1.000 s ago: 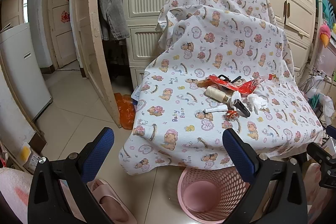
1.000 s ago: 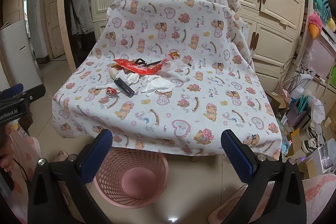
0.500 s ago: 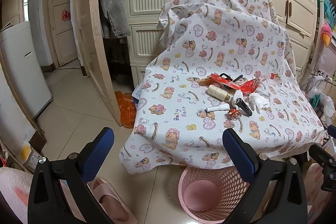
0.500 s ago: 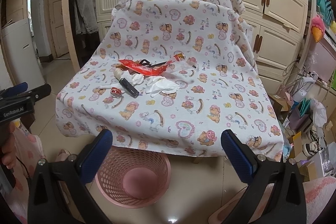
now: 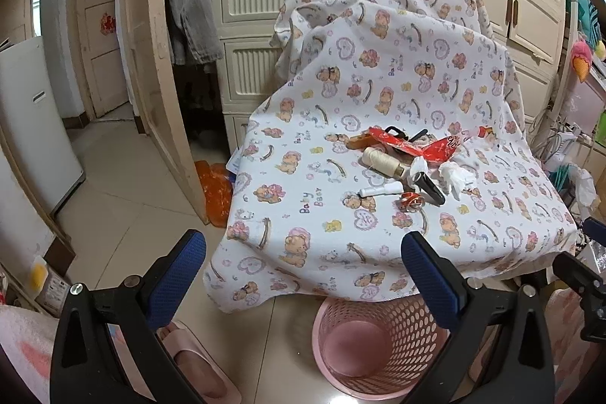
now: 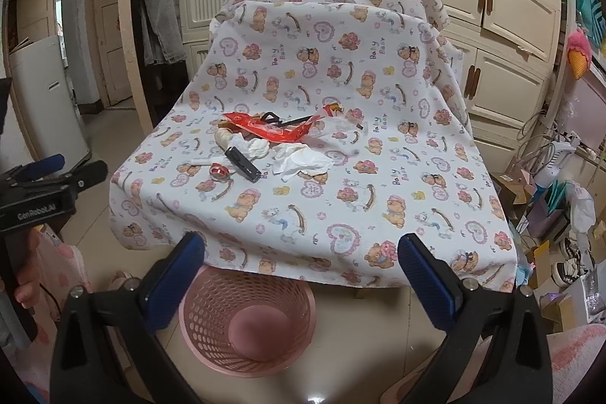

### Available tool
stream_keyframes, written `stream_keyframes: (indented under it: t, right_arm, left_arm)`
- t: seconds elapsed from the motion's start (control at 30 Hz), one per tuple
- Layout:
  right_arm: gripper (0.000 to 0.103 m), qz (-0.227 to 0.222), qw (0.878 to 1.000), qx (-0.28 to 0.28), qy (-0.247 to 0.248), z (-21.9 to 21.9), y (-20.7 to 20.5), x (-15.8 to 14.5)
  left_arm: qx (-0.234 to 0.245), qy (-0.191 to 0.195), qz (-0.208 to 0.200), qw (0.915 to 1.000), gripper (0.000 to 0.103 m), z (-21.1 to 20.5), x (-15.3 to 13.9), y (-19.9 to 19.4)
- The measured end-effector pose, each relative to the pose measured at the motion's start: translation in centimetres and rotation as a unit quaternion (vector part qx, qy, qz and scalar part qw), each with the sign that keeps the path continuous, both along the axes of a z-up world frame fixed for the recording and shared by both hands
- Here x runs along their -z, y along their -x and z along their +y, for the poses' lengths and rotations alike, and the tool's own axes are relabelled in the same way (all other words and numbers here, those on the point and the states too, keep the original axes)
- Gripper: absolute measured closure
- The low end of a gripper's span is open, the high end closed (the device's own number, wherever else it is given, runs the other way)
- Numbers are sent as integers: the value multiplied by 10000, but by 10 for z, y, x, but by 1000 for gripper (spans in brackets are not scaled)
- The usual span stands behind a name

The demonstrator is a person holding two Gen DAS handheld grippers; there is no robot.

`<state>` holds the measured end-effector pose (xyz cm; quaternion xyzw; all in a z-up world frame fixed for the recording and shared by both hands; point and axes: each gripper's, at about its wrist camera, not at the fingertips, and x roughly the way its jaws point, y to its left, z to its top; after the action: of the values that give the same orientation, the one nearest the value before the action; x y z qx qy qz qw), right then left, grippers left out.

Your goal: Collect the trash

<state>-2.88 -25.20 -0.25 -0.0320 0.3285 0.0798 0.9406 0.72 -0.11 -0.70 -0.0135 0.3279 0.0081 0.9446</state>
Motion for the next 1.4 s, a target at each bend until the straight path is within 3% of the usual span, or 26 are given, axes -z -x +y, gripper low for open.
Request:
stream_keyframes:
  t: [0.3,0.47,0.53,0.73,0.83,1.07,1.17,1.23,1.3,1.4]
  right_arm:
    - [19,-78,9994,-327,107,2,-27,-30]
    - [26,46,9988,-481,0,5,-68,-40]
    - [31,109,9983,-564,7,8,-82,-35]
    - [46,557,9948,-833,-176,25,-119,6]
    - [57,771,9922,-979,-106,40,-133,30]
    - [59,926,9873,-1294,6,55,-146,55]
    - [75,913,9875,-1277,170,60,-153,63]
    - [92,928,9875,-1270,51,59,-156,64]
    - [94,899,9873,-1299,-143,56,-157,61]
    - [96,809,9871,-1351,-300,53,-151,54]
  left_arm:
    - [58,366,217,9991,4,3,-6,-18]
    - [108,437,488,9978,18,0,1,-38]
    - [235,438,576,9971,20,-5,1,-42]
    - [385,-29,625,9973,26,-21,11,-50]
    - [368,83,754,9964,30,-20,21,-53]
    - [195,198,766,9967,31,-17,28,-59]
    - [232,208,736,9968,32,-20,29,-63]
    - [325,257,669,9969,32,-24,28,-63]
    - [475,335,595,9965,32,-29,26,-67]
    - [700,480,526,9950,40,-40,24,-75]
